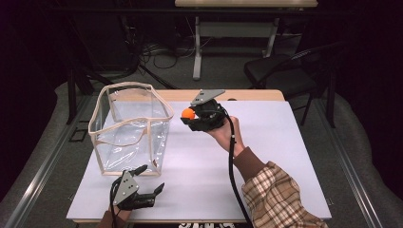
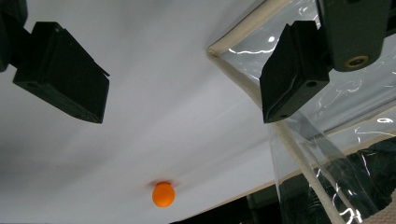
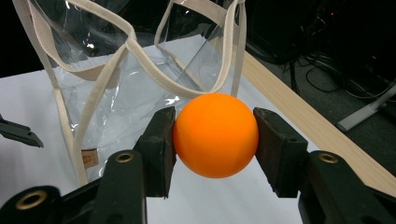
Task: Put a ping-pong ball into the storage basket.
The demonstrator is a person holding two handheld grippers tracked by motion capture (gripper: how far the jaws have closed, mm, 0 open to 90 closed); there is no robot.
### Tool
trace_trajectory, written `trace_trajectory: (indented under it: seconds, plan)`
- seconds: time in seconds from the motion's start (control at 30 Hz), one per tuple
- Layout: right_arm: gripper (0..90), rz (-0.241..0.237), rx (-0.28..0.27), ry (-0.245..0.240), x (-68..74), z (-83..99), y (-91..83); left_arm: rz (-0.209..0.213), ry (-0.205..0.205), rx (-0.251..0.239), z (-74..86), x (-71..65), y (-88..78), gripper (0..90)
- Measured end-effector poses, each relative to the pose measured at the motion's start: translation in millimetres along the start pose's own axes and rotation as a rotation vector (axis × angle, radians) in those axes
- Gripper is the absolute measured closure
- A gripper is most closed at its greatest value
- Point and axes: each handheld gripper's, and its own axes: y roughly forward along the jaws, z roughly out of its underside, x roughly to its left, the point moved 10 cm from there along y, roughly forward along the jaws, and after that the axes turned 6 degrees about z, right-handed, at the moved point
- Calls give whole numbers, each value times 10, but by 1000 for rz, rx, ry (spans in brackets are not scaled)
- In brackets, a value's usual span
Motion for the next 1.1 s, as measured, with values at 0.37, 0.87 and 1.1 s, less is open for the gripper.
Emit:
trace_trajectory:
  seconds: [0.37,0.87,1.1]
  plan:
    - [510,-1,-9,-15,8,-123,50,-1,-1,0,2,3,4,159]
    - [510,-1,-18,-38,33,-318,105,2,0,-1,2,5,1,159]
    - [510,2,-18,-45,37,-400,133,3,0,-2,1,3,0,159]
